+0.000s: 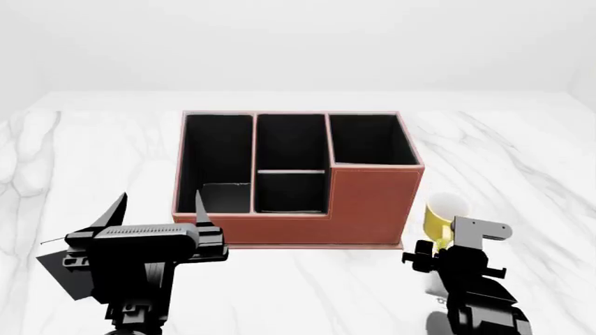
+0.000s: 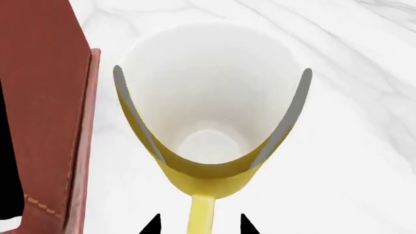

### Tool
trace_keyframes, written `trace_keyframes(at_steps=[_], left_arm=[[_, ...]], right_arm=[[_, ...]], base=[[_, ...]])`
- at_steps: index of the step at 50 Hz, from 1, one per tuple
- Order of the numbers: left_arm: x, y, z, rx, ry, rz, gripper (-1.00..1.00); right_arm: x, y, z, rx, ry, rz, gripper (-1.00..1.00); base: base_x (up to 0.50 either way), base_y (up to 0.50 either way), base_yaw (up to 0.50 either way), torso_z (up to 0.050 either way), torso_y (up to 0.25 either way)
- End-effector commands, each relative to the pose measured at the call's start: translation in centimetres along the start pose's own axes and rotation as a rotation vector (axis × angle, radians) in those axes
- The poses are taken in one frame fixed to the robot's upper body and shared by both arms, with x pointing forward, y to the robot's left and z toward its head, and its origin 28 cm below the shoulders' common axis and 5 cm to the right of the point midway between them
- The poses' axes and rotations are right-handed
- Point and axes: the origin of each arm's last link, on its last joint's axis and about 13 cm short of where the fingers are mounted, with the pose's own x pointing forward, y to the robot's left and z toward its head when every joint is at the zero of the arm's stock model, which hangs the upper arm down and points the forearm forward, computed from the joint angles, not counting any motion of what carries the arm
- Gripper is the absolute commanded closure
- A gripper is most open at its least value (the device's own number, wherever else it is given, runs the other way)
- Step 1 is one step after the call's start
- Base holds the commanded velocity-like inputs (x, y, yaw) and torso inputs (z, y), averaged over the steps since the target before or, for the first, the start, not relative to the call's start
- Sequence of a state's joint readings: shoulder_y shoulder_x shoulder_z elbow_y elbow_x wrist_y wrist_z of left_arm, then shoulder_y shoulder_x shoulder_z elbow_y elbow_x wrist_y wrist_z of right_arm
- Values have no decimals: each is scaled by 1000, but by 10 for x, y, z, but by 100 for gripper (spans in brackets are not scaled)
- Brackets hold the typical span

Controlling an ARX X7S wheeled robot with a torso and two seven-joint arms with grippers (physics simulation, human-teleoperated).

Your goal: Pick up the yellow and white mug and place it to the right of the caddy.

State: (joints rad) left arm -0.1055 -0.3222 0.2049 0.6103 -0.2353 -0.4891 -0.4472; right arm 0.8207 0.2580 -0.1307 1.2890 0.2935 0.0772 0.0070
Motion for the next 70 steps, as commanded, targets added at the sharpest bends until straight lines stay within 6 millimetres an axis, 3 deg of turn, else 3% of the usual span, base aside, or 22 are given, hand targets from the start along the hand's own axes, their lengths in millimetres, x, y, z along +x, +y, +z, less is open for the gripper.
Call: trace_keyframes(at_steps=[1,15,23,32,50,70], left_arm=[[0,0,0,0,0,-1,-100],[0,0,0,-1,-1,-3,-100],[0,0,1,-2,-2,-4,-100],[-1,-1,2,-1,-6,-7,-100],[-5,-1,4,1,-17,-6,-100],[-12,-1,8,7,-38,-10,-100]], right_arm=[[0,2,2,-10,-40,8,-100],[-43,4,25,-28,-213,-8,-100],[-63,3,24,-45,-243,-14,-100],[-101,-1,15,-69,-285,-29,-100],[-180,1,15,-106,-449,-11,-100],[-212,2,16,-134,-544,-6,-100]], base=[[0,0,0,0,0],[0,0,0,0,0],[0,0,0,0,0],[0,0,0,0,0],[0,0,0,0,0],[0,0,0,0,0]])
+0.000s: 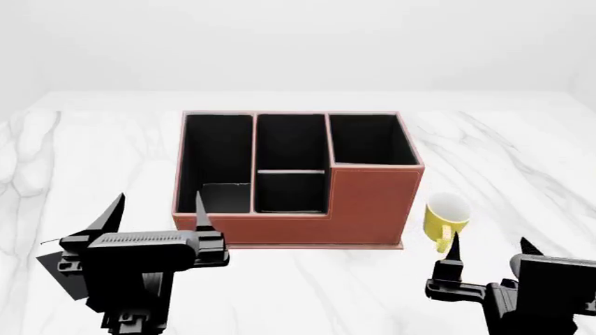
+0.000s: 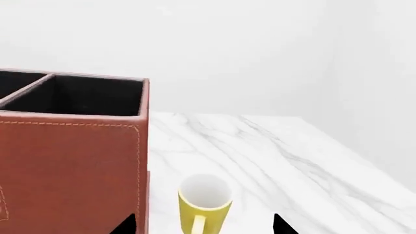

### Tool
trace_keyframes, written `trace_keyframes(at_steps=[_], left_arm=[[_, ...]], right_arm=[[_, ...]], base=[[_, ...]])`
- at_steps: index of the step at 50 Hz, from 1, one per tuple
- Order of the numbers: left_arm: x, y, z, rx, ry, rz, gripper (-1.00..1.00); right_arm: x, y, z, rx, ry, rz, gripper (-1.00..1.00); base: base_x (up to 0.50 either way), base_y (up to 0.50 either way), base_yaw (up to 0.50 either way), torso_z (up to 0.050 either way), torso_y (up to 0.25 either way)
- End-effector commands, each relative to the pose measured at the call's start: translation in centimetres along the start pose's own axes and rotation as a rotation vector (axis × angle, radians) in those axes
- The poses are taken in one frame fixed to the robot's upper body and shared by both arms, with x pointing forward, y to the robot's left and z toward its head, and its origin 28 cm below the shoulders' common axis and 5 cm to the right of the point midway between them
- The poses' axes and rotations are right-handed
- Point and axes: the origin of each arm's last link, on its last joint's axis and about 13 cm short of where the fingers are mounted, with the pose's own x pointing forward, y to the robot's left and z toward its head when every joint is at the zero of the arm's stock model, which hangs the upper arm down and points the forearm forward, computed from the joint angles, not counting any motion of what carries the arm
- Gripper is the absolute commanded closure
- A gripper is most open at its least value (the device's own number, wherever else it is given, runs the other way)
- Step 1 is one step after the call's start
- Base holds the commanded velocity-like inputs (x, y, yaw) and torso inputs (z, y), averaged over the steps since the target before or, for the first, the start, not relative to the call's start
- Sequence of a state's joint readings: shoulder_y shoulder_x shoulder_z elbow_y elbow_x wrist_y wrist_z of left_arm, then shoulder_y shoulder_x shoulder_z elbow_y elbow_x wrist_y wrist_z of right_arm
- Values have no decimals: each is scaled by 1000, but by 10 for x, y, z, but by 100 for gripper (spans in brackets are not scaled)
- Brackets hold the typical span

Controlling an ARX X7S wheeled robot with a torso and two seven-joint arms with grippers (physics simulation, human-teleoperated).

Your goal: Pick up the yellow and white mug and place it to the right of the caddy.

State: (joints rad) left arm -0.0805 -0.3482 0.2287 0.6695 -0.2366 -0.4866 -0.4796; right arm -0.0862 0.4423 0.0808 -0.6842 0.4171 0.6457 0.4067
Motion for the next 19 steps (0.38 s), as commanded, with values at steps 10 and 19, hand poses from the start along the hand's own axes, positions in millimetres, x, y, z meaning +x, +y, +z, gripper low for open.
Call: trace_keyframes(at_steps=[10,19], left_arm=[[-6,-1,3,4,-18,-5,-100],[-6,-3,-2,-13,-9,-26,-100]], right_arm=[[-24,2,14,-31,-84,6,-100],[-21,9,15,-46,-107,5,-100]], base=[[0,0,0,0,0],[0,0,0,0,0]])
